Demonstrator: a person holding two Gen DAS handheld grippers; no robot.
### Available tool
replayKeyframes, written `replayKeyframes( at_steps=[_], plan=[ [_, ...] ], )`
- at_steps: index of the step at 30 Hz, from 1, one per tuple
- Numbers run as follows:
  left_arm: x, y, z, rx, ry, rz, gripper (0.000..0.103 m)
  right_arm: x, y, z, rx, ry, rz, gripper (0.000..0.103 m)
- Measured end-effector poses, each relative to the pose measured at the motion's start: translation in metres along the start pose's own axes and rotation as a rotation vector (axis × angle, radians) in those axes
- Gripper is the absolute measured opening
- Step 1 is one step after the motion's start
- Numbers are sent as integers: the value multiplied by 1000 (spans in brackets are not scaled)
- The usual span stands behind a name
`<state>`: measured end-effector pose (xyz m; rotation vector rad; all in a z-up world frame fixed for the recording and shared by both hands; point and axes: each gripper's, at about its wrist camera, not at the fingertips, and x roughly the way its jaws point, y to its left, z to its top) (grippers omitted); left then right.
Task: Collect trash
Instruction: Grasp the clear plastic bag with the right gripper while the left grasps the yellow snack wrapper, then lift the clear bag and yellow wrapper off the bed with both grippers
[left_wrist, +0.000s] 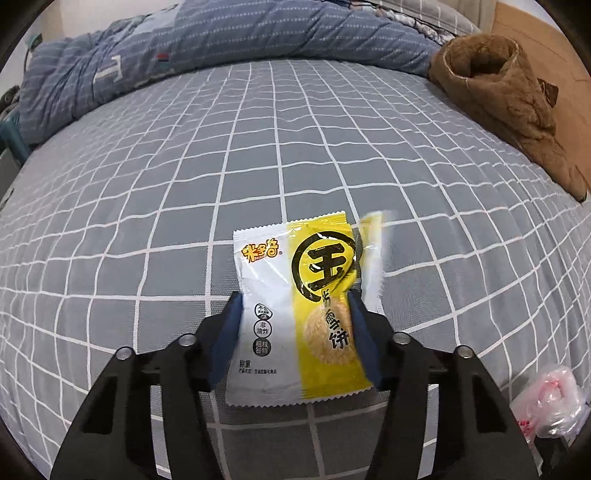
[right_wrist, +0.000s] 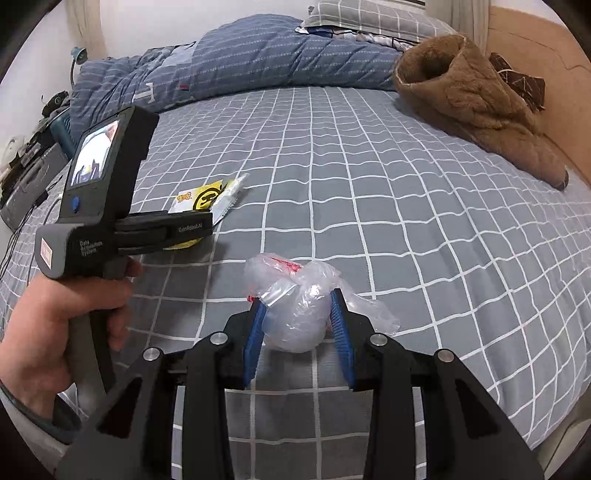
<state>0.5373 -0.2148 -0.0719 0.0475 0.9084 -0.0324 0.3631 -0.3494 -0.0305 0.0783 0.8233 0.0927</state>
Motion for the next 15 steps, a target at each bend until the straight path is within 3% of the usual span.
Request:
replayKeyframes(
  at_steps=[15],
  plan=[
    [-23, 5, -6, 7, -44, -36, 46, 0, -5, 1, 37, -21, 6, 33]
  ],
)
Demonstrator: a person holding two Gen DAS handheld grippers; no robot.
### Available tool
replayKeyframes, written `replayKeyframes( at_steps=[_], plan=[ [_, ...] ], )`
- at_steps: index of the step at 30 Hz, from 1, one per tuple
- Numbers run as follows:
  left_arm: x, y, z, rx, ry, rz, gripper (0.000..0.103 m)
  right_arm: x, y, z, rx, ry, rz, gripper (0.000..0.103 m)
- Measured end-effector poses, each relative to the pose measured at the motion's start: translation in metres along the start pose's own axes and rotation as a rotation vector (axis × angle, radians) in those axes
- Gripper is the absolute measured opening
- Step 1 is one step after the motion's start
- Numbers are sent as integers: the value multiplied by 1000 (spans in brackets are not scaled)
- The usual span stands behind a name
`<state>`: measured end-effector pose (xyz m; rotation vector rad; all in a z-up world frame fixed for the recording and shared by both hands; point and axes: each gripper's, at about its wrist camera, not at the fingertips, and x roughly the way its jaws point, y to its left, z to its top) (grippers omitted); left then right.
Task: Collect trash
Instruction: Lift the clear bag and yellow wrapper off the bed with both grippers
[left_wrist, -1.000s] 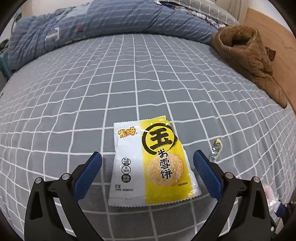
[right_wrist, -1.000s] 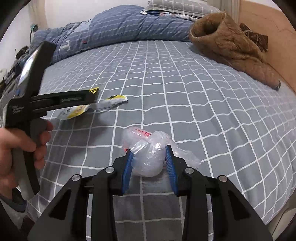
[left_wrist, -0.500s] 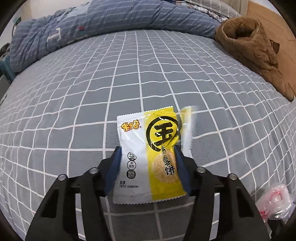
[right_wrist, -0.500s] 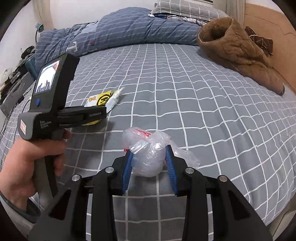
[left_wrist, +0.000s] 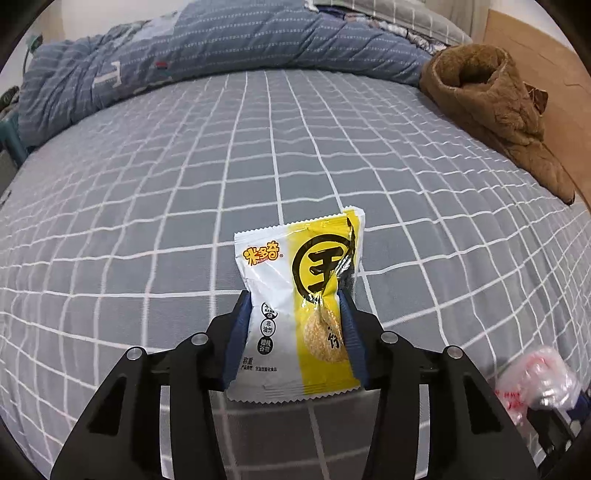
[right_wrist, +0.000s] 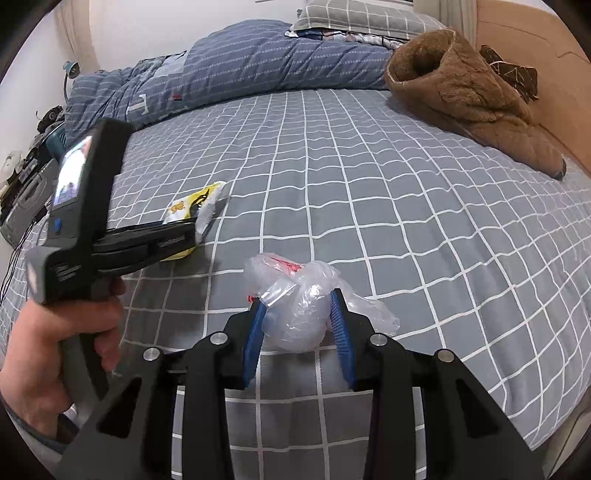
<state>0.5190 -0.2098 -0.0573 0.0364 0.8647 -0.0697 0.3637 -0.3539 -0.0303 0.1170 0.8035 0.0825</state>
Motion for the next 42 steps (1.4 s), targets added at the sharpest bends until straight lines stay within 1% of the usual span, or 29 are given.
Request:
replayKeyframes(
  at_steps=[6, 8, 13, 21, 25, 28, 30, 42],
  plan=[
    [-25, 5, -11, 3, -21, -16, 46, 0, 5, -2, -6, 0, -4, 33],
    [-29, 7, -17, -3, -17, -22, 46, -1, 7, -2, -13, -3, -5, 33],
    [-37, 3, -34, 28, -1, -26, 45, -8, 7, -1, -4, -19, 4, 33],
    [-67, 10, -53, 1, -11, -50, 45, -22, 14, -4, -25, -35, 19, 33],
    [-83, 16, -65, -13, -16, -71, 45, -29, 22, -9, -58, -36, 6, 33],
    [-94, 22, -72, -27, -23, -84, 45, -36, 25, -11, -61, -41, 0, 33],
    [-101, 26, -76, -38, -26, -95, 45, -39, 28, -12, -65, -39, -3, 33],
    [-139, 43, -81, -52, -58, -100, 45, -69, 55, -17, -72, -51, 12, 33]
  ],
)
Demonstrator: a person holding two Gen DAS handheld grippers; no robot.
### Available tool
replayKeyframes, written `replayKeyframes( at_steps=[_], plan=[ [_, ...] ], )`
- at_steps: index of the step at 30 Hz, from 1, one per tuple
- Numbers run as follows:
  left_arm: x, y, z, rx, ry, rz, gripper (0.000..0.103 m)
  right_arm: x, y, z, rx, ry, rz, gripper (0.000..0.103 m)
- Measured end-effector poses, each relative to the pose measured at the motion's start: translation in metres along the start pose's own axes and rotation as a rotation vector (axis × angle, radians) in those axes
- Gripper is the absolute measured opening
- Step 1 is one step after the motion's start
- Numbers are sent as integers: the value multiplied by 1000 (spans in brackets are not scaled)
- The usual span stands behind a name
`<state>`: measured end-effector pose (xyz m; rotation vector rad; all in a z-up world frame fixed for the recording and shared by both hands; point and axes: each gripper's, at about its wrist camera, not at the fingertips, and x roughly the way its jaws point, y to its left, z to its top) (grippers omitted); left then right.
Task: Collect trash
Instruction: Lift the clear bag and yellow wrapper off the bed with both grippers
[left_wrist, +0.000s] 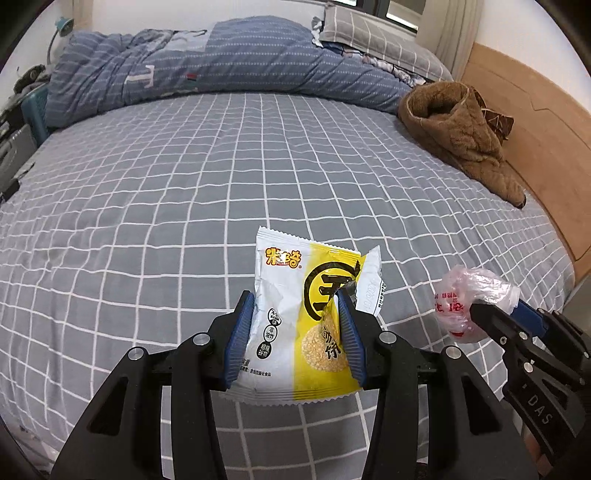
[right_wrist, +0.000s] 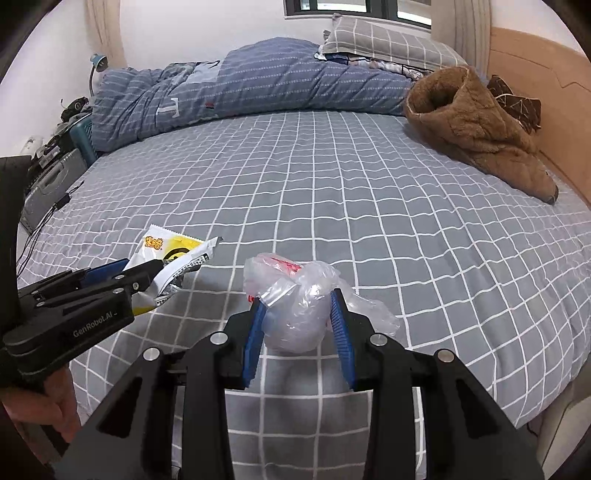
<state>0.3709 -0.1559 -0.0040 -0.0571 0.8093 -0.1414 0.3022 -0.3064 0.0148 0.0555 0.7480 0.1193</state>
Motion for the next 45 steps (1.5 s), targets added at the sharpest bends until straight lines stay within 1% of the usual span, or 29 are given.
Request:
replayKeyframes(
  at_steps=[12, 17, 32, 45],
  plan=[
    [-36, 11, -12, -6, -8, 12, 45, -31, 18, -9, 3, -11, -5, 33],
    [-52, 17, -23, -16, -6, 10, 45, -45, 23, -17, 2, -9, -9, 33],
    [-104, 18, -55, -29, -15, 13, 45, -98, 42, -38, -1, -30, -3, 33],
    [-143, 21, -87, -40, -20, 15, 45, -133, 63, -65, -20, -28, 6, 33]
  ],
)
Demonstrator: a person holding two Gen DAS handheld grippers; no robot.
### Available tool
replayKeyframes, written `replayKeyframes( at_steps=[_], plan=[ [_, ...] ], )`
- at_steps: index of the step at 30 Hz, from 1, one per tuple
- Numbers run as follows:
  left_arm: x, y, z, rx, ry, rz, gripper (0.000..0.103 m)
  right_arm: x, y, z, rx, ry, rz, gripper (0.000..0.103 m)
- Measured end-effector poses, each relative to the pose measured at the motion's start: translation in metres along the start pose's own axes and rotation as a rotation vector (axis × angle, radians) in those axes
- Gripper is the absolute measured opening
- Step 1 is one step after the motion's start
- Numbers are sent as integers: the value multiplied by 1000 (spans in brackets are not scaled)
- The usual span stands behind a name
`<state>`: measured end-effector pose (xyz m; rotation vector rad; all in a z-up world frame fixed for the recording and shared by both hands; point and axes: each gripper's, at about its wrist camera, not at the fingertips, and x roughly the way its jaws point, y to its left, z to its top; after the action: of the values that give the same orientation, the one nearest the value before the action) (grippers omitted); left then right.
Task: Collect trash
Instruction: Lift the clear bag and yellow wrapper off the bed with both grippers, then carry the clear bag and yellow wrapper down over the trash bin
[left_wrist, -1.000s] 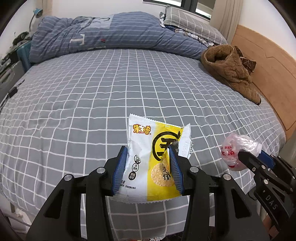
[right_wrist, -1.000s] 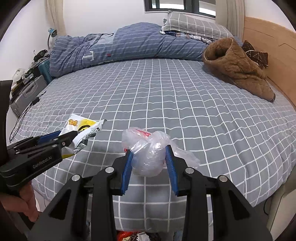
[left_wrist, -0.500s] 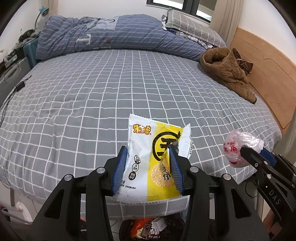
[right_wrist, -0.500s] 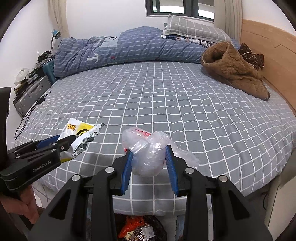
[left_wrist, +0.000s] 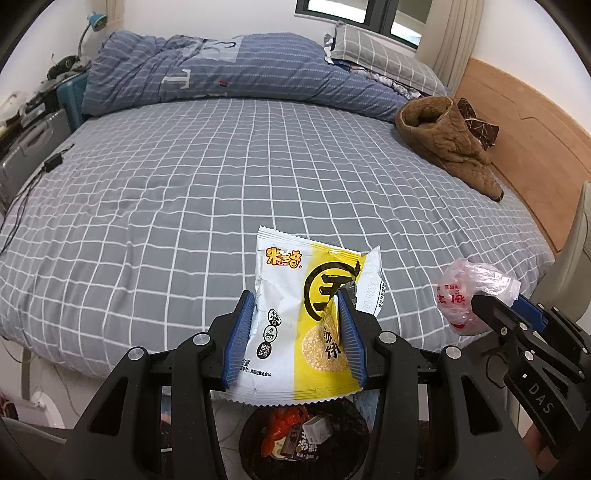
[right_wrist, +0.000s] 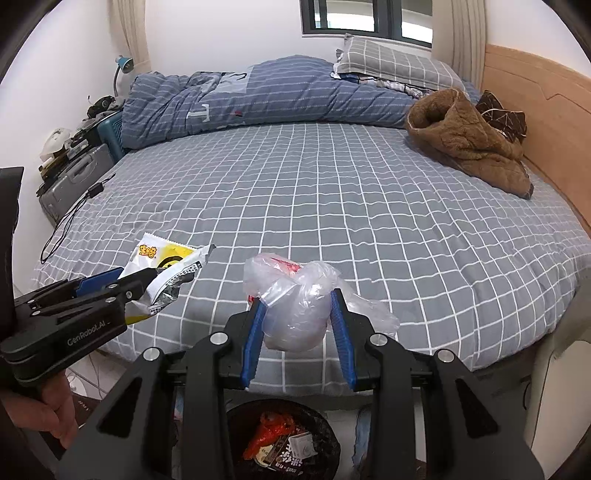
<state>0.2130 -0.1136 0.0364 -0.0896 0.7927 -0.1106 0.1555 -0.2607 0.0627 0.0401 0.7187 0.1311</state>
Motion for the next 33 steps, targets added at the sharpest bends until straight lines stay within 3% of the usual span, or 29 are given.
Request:
replayKeyframes(
  at_steps=[33],
  plan=[
    [-69, -10, -93, 16, 21, -5, 45, -60, 35, -85, -31, 36, -4, 33]
  ],
)
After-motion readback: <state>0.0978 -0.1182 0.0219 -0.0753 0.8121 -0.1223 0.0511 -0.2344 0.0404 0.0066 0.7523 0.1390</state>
